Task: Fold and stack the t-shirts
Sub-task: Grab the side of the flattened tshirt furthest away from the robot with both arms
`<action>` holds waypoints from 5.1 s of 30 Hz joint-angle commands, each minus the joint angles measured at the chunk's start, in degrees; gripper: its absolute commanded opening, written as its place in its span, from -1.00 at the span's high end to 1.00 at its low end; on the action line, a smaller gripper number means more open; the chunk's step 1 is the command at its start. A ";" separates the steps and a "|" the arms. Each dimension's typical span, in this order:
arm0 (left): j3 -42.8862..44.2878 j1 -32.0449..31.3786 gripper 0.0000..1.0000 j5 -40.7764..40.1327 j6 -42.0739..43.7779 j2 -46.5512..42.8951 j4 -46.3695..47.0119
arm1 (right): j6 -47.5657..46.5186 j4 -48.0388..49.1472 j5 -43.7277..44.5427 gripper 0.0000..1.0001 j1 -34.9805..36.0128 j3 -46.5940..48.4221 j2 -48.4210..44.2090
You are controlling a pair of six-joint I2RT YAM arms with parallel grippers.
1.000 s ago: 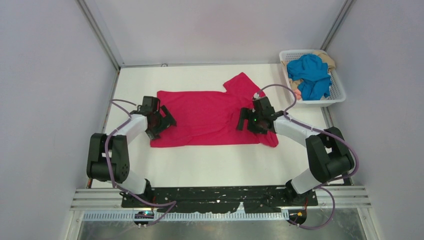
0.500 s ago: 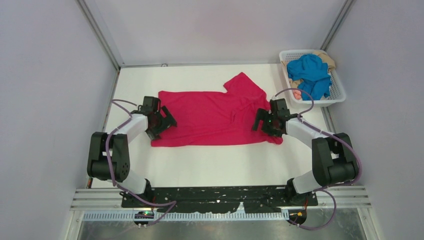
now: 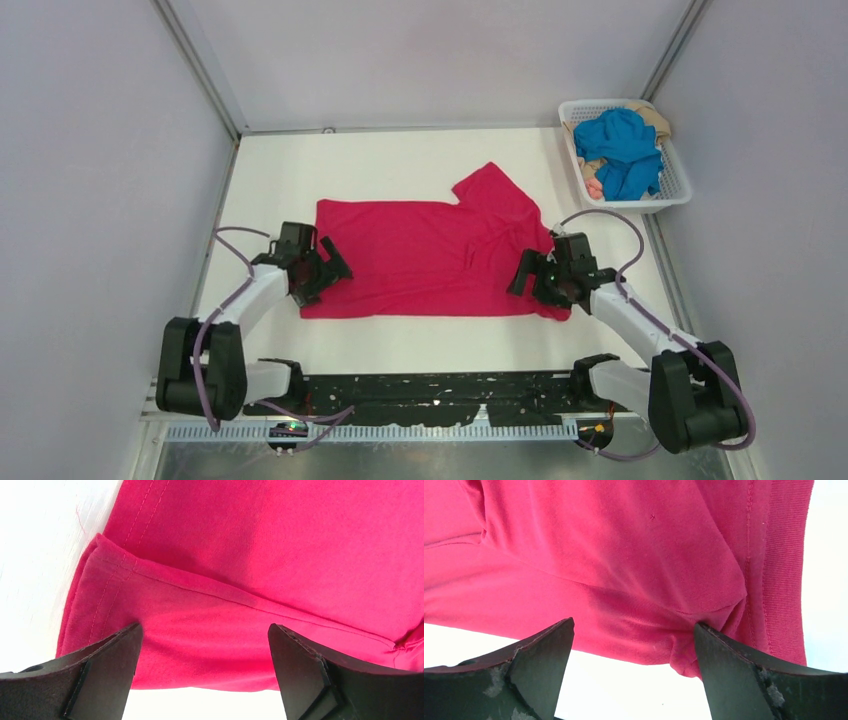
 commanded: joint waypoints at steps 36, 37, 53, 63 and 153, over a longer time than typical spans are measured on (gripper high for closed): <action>47.77 1.43 -0.99 -16.33 6.34 20.26 -23.35 | -10.07 -3.18 23.63 -0.90 5.62 49.72 22.44; 49.70 1.95 -0.99 -16.22 6.54 22.92 -23.52 | -12.32 -3.28 23.98 -0.89 5.57 51.95 25.27; 71.23 5.73 -0.99 -11.36 4.44 48.66 -33.63 | -8.29 -16.50 19.01 -0.89 3.33 100.02 73.24; 68.84 5.64 -0.67 -9.04 3.84 49.45 -34.22 | -10.37 -20.57 22.55 -0.93 3.58 96.27 74.45; 77.34 0.62 -0.15 -20.67 -29.21 53.39 -47.31 | -25.07 -18.18 26.12 0.88 1.32 88.94 64.66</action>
